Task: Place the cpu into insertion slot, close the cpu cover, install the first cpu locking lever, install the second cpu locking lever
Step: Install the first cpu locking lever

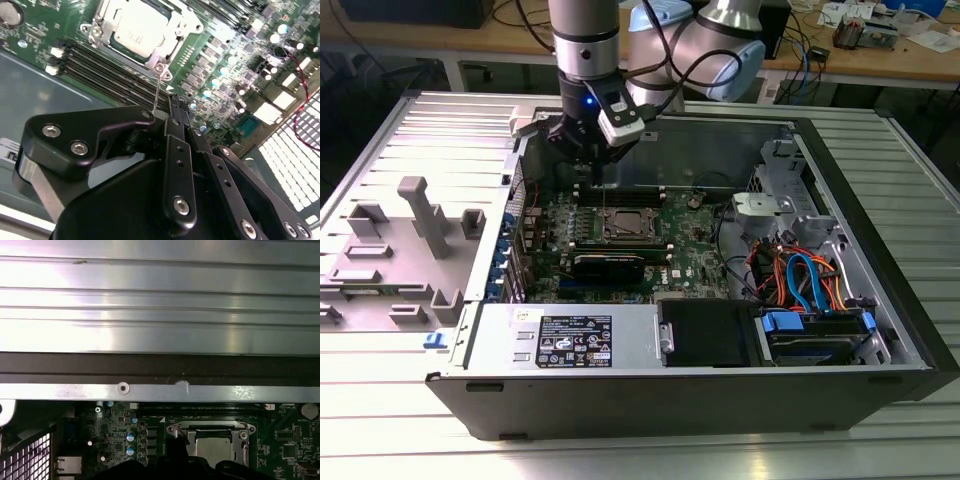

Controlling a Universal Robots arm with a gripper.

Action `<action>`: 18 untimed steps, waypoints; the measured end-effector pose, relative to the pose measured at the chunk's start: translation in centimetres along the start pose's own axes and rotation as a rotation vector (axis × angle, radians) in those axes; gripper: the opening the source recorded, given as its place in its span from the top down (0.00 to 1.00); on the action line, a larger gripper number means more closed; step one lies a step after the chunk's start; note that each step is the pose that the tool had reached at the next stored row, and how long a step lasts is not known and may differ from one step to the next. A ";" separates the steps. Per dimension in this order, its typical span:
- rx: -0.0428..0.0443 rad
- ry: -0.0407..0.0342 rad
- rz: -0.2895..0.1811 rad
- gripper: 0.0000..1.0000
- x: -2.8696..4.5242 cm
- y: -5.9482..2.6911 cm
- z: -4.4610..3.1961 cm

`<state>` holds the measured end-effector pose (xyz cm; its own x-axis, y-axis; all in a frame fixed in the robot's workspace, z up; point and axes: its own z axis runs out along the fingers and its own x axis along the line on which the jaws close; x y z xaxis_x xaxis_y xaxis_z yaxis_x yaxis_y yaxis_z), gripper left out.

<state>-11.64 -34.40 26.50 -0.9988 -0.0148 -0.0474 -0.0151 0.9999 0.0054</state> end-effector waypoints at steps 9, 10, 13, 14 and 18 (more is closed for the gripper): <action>0.0018 0.0075 -0.010 0.89 -2.20 -0.03 0.27; 0.0020 0.0080 -0.013 0.89 -2.70 -0.02 0.38; 0.0015 0.0085 -0.024 0.89 -3.26 -0.01 0.62; 0.0011 0.0085 -0.039 0.89 -3.33 -0.01 0.72; 0.0011 0.0085 -0.043 0.89 -3.36 0.23 0.91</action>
<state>-8.25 -34.11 25.75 -0.9975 -0.0581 -0.0391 -0.0582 0.9983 0.0024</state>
